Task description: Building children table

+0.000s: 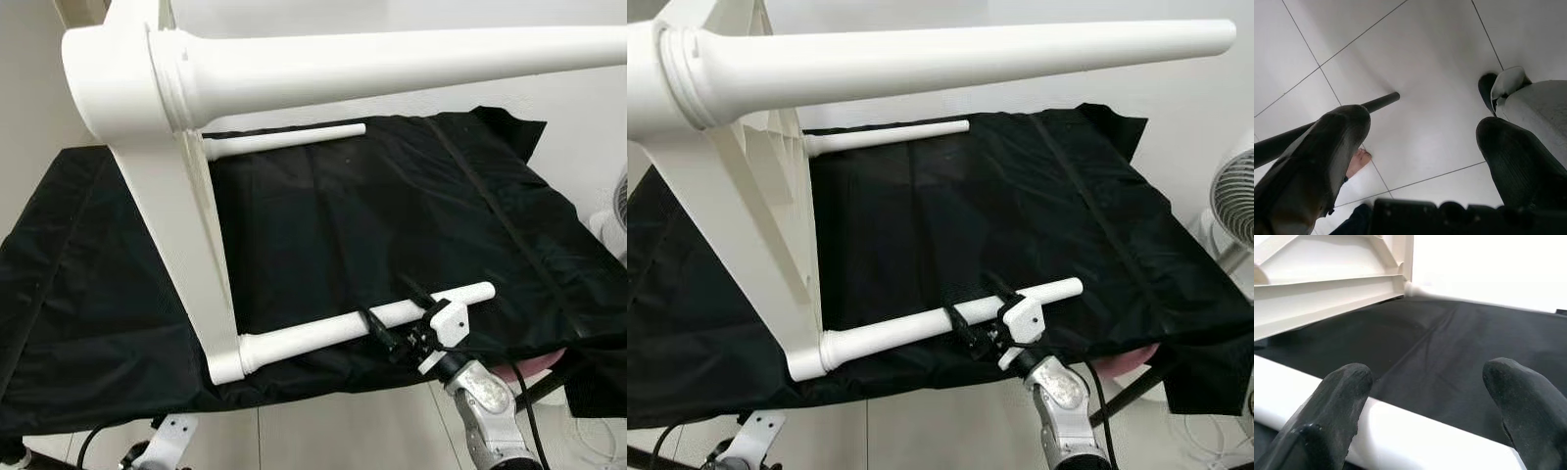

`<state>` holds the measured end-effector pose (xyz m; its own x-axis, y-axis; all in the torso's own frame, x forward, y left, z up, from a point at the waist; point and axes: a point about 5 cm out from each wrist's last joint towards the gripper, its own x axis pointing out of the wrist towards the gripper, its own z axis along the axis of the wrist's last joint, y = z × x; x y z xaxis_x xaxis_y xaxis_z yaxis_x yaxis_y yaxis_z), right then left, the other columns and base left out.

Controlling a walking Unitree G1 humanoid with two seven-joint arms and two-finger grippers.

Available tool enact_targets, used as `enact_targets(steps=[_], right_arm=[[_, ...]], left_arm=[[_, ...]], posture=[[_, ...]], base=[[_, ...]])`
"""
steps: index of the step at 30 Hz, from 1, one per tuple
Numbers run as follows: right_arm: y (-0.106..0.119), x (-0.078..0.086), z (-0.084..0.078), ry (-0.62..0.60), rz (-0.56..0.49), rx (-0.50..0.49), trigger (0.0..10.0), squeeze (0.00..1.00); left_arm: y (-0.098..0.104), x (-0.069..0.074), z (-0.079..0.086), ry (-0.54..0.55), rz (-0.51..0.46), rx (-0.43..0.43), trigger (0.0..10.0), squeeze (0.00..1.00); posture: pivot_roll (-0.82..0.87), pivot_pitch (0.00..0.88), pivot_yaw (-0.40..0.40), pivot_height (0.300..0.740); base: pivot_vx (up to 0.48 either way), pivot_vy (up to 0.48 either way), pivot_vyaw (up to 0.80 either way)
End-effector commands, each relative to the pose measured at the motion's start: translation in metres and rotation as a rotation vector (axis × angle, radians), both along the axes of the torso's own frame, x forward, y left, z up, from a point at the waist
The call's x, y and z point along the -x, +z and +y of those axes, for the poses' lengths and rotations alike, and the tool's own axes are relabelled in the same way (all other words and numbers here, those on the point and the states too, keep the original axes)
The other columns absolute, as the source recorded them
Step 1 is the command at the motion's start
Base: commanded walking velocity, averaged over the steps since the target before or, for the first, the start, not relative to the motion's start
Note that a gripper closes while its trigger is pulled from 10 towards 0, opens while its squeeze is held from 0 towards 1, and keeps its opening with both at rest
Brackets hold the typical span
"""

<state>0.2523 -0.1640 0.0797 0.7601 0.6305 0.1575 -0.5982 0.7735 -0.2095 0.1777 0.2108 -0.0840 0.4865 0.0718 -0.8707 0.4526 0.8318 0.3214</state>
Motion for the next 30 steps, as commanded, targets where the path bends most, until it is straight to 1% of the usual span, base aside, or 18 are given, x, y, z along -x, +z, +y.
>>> enact_targets(steps=[1, 6, 7, 12, 13, 15, 18, 19, 20, 21, 23, 24, 25, 26, 27, 28, 29, 30], right_arm=[[-0.008, 0.004, 0.006, 0.065, 0.042, 0.036, 10.0, 0.00], [-0.003, 0.002, 0.009, 0.104, 0.034, 0.030, 10.0, 0.00], [0.003, 0.000, 0.009, 0.119, 0.019, 0.021, 10.0, 0.00], [0.010, -0.005, 0.007, 0.099, -0.005, 0.002, 10.0, 0.00], [0.015, -0.011, 0.005, 0.065, -0.010, -0.016, 10.0, 0.00], [0.018, -0.015, 0.003, 0.037, -0.013, -0.036, 10.0, 0.00], [0.028, -0.025, 0.000, -0.049, -0.044, -0.097, 10.0, 0.00], [0.028, -0.025, 0.000, -0.049, -0.044, -0.097, 10.0, 0.00], [0.032, -0.032, -0.002, -0.102, -0.043, -0.136, 10.0, 0.00], [0.032, -0.032, -0.002, -0.102, -0.043, -0.136, 10.0, 0.00], [0.038, -0.041, -0.004, -0.159, -0.024, -0.195, 10.0, 0.00], [0.042, -0.047, -0.003, -0.187, -0.016, -0.226, 10.0, 0.00], [0.042, -0.047, -0.003, -0.187, -0.016, -0.226, 10.0, 0.00], [0.047, -0.053, -0.003, -0.218, -0.009, -0.253, 10.0, 0.00], [0.047, -0.053, -0.003, -0.218, -0.009, -0.253, 10.0, 0.00], [0.057, -0.063, -0.001, -0.282, -0.021, -0.298, 10.0, 0.00], [0.057, -0.063, -0.001, -0.282, -0.021, -0.298, 10.0, 0.00], [0.062, -0.069, 0.003, -0.301, -0.012, -0.343, 10.0, 0.00]], left_arm=[[0.009, -0.016, 0.004, -0.016, -0.060, -0.030, 10.0, 0.00], [0.007, -0.013, 0.001, -0.022, -0.051, -0.026, 10.0, 0.00], [0.005, -0.010, -0.001, -0.021, -0.046, -0.022, 10.0, 0.00], [0.002, -0.005, -0.002, -0.016, -0.038, -0.019, 10.0, 0.00], [0.001, -0.003, -0.004, -0.016, -0.032, -0.015, 10.0, 0.00], [0.000, -0.001, -0.005, -0.021, -0.028, -0.013, 10.0, 0.00], [-0.003, 0.004, -0.010, -0.036, -0.019, -0.003, 10.0, 0.00], [-0.003, 0.004, -0.010, -0.036, -0.019, -0.003, 10.0, 0.00], [-0.005, 0.006, -0.013, -0.038, -0.015, 0.008, 10.0, 0.00], [-0.005, 0.006, -0.013, -0.038, -0.015, 0.008, 10.0, 0.00], [-0.006, 0.008, -0.017, -0.045, -0.013, 0.017, 10.0, 0.00], [-0.006, 0.009, -0.019, -0.040, -0.015, 0.030, 10.0, 0.00], [-0.006, 0.009, -0.019, -0.040, -0.015, 0.030, 10.0, 0.00], [-0.007, 0.009, -0.020, -0.035, -0.016, 0.037, 10.0, 0.00], [-0.007, 0.009, -0.020, -0.035, -0.016, 0.037, 10.0, 0.00], [-0.007, 0.010, -0.023, -0.020, -0.018, 0.050, 10.0, 0.00], [-0.007, 0.010, -0.023, -0.020, -0.018, 0.050, 10.0, 0.00], [-0.008, 0.011, -0.023, -0.010, -0.020, 0.049, 10.0, 0.00]], posture=[[0.02, 0.000, 0.091, 0.740], [0.02, 0.000, 0.082, 0.740], [0.03, 0.000, 0.068, 0.740], [0.03, 0.000, 0.060, 0.740], [0.02, 0.000, 0.033, 0.740], [0.02, 0.000, 0.028, 0.740], [0.01, 0.000, 0.004, 0.740], [0.01, 0.000, 0.004, 0.740], [0.01, 0.000, -0.007, 0.740], [0.01, 0.000, -0.007, 0.740], [0.01, 0.000, -0.022, 0.740], [0.00, 0.000, -0.040, 0.740], [0.00, 0.000, -0.040, 0.740], [0.00, 0.002, -0.051, 0.740], [0.00, 0.002, -0.051, 0.740], [-0.01, 0.016, -0.062, 0.740], [-0.01, 0.016, -0.062, 0.740], [-0.01, 0.020, -0.065, 0.740]], base=[[0.000, 0.000, 0.00], [0.000, 0.000, 0.00], [0.000, 0.000, 0.00], [0.000, 0.000, 0.00], [0.000, 0.000, 0.00], [0.000, 0.000, 0.00], [0.000, 0.000, 0.00], [0.000, 0.000, 0.00], [0.000, 0.000, 0.00], [0.000, 0.000, 0.00], [0.000, 0.000, 0.00], [0.000, 0.000, 0.00], [0.000, 0.000, 0.00], [0.000, 0.000, 0.00], [0.000, 0.000, 0.00], [0.000, 0.000, 0.00], [0.000, 0.000, 0.00], [0.000, 0.000, 0.00]])
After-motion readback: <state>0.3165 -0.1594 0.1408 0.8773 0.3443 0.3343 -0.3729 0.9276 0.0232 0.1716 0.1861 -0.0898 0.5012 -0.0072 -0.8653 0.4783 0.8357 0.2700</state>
